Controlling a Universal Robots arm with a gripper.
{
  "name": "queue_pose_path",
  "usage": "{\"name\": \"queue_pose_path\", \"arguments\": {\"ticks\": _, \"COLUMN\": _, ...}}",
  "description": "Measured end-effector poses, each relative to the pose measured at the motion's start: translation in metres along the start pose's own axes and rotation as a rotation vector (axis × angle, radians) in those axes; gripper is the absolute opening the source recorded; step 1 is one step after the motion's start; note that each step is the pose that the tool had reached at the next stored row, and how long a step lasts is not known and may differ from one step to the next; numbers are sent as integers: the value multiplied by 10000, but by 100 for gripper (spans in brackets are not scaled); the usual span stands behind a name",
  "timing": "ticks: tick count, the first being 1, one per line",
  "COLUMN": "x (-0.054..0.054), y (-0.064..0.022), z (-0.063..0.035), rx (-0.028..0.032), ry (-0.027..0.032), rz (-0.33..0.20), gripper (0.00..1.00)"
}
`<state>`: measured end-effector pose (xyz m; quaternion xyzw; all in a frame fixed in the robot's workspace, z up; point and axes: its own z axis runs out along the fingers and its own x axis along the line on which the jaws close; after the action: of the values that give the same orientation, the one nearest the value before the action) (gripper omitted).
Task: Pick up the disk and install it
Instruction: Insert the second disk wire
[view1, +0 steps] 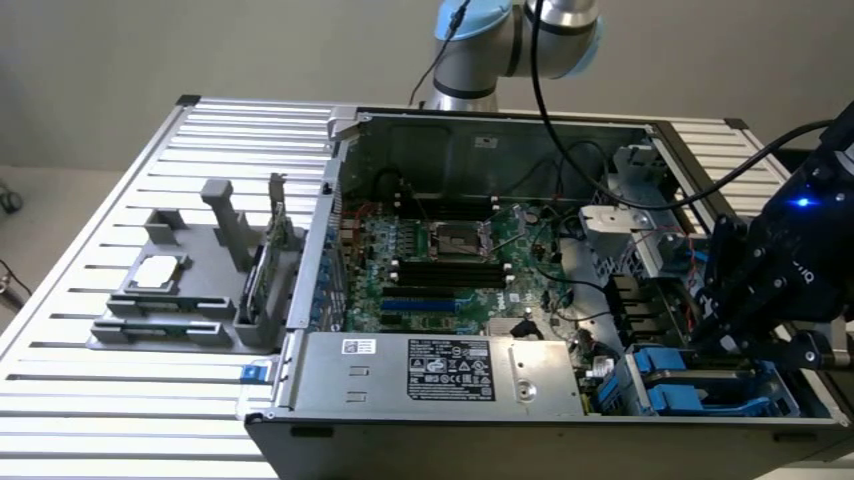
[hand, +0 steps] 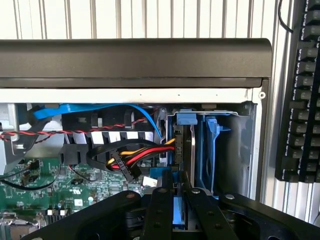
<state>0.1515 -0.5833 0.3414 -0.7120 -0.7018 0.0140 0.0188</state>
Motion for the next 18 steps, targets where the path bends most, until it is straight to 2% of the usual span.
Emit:
{"name": "queue_pose_path", "arguments": {"ticks": 11, "x": -15, "y": -2, "z": -12, "rx": 0, "ry": -4, "rz": 1, "gripper": 16}}
{"name": "queue_pose_path", "arguments": {"ticks": 18, "x": -15, "y": -1, "z": 19, "rx": -5, "ry": -3, "rz": 1, "gripper": 16}}
